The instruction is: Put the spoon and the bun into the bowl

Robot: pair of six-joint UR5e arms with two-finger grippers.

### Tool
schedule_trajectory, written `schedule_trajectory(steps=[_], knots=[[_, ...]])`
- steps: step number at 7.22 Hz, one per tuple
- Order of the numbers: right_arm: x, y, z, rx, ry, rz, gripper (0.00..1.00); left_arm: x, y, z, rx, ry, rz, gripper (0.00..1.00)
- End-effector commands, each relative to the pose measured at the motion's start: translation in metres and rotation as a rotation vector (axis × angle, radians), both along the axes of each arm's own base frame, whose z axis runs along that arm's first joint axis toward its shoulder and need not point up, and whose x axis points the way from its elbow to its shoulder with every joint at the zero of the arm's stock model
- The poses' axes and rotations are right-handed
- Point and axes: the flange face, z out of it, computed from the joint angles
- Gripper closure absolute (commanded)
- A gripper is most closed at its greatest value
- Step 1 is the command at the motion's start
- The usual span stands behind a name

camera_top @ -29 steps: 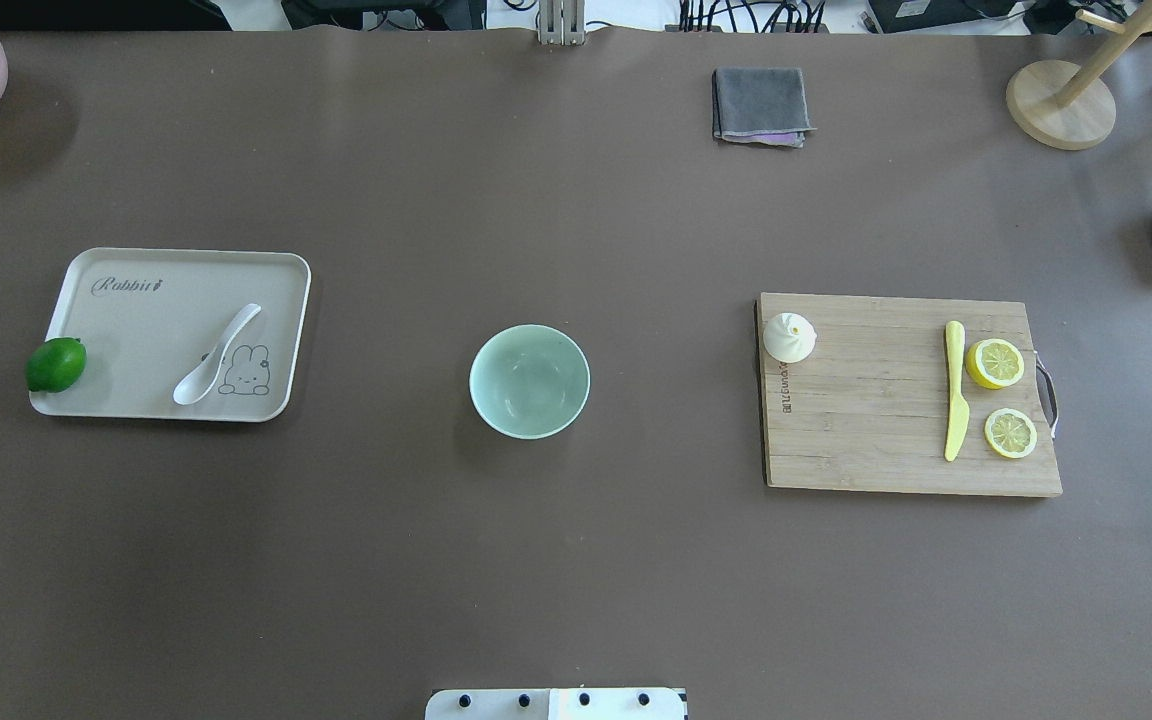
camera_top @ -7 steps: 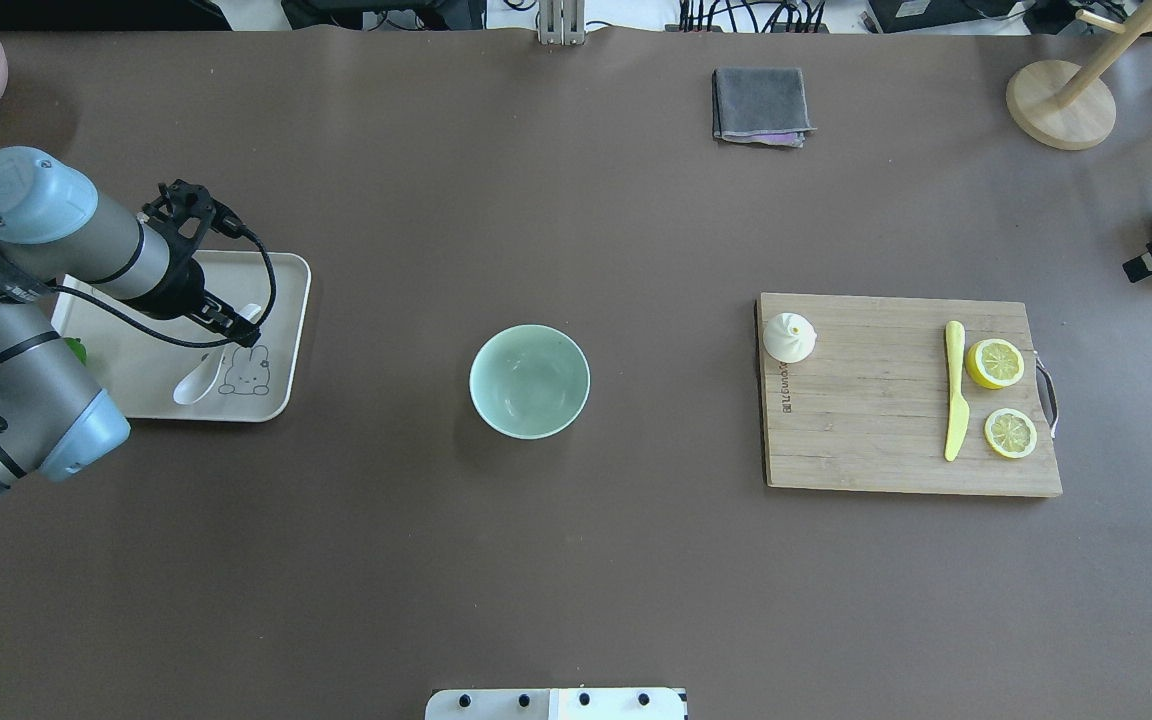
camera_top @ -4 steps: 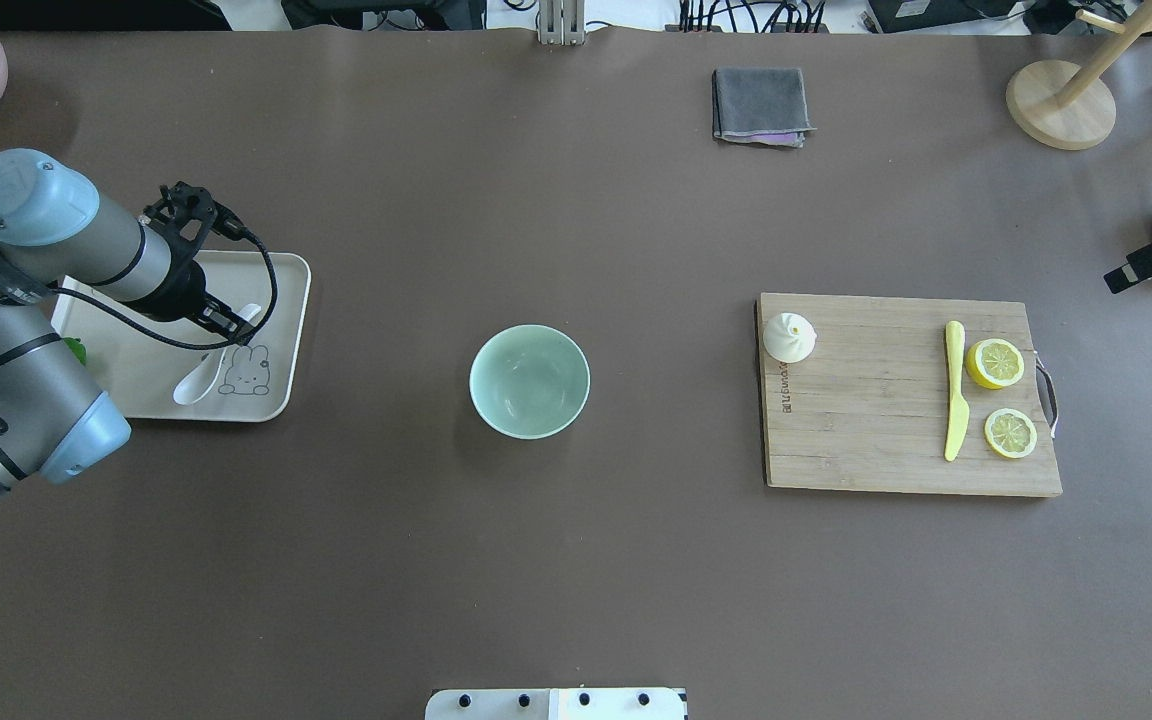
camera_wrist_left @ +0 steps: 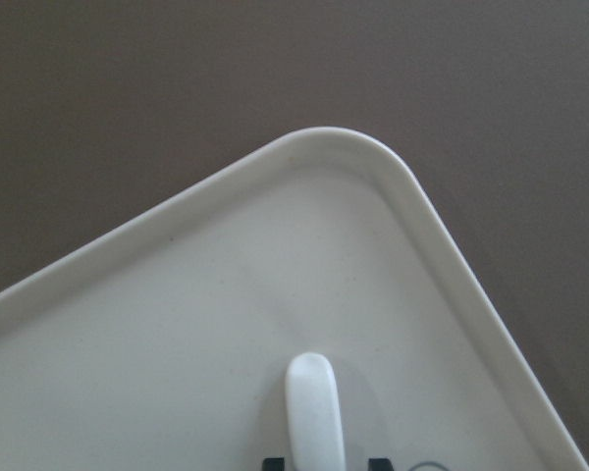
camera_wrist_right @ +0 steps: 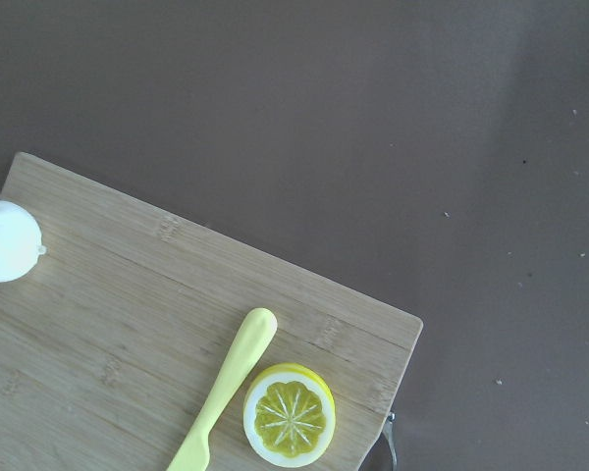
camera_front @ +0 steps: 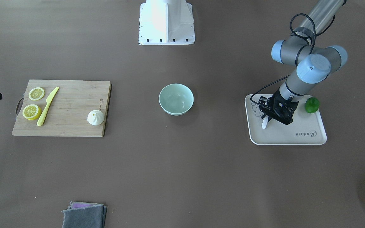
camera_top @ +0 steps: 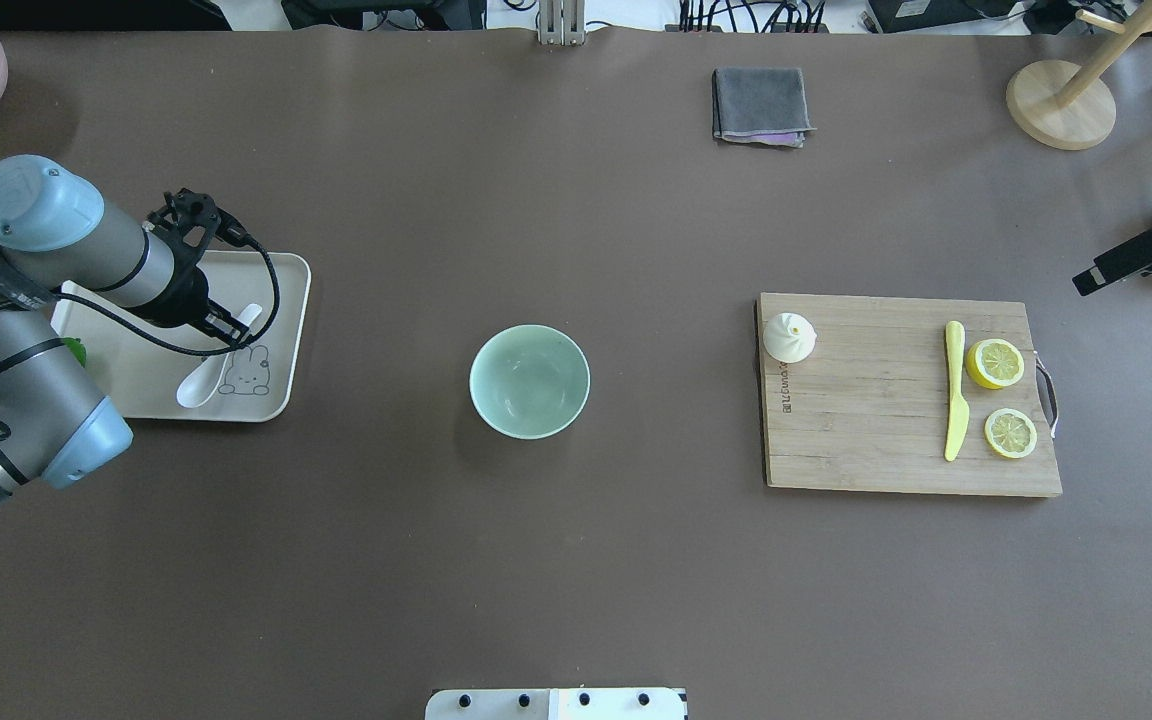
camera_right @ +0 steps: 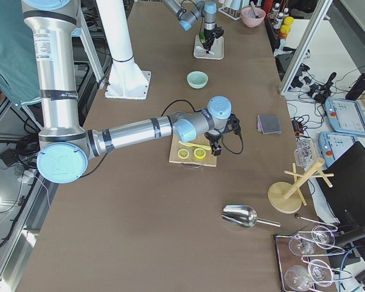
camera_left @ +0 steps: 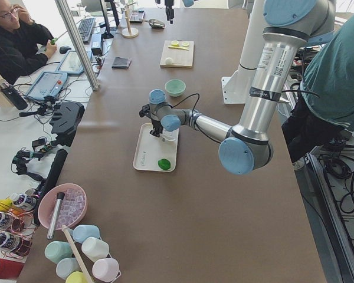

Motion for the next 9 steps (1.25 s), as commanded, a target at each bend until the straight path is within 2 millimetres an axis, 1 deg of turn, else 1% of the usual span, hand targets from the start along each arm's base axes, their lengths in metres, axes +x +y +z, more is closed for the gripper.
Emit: schedule_trajectory(steps=[1, 2, 3, 4, 5, 6, 7, 8, 9], knots=[[-0.021, -0.001, -0.022, -0.024, -0.015, 0.008, 0.0, -0.01, 0.002, -0.024, 0.008, 0.034, 0.008, 1.0], [-0.042, -0.003, -0.037, -0.042, -0.022, 0.005, 0.0, -0.043, -0.017, -0.037, -0.031, 0.047, -0.027, 1.0], [-0.075, -0.006, -0.061, -0.057, -0.023, 0.006, 0.0, -0.072, -0.038, -0.057, -0.057, 0.066, -0.06, 1.0], [-0.117, -0.007, -0.087, -0.089, -0.002, 0.044, 0.0, -0.087, -0.058, -0.08, -0.07, 0.081, -0.083, 1.0], [-0.172, -0.001, -0.124, -0.137, 0.011, 0.109, 0.0, -0.09, -0.069, -0.094, -0.085, 0.072, -0.098, 1.0], [-0.225, 0.011, -0.151, -0.138, 0.033, 0.159, 0.0, -0.101, -0.075, -0.097, -0.084, 0.075, -0.116, 1.0], [-0.262, 0.02, -0.157, -0.084, 0.074, 0.178, 0.0, -0.109, -0.079, -0.099, -0.084, 0.076, -0.131, 1.0], [-0.28, 0.014, -0.15, -0.082, 0.102, 0.18, 0.0, -0.111, -0.082, -0.104, -0.08, 0.081, -0.137, 1.0], [-0.293, 0.009, -0.14, -0.071, 0.089, 0.175, 0.01, -0.109, -0.086, -0.118, -0.096, 0.091, -0.157, 1.0]])
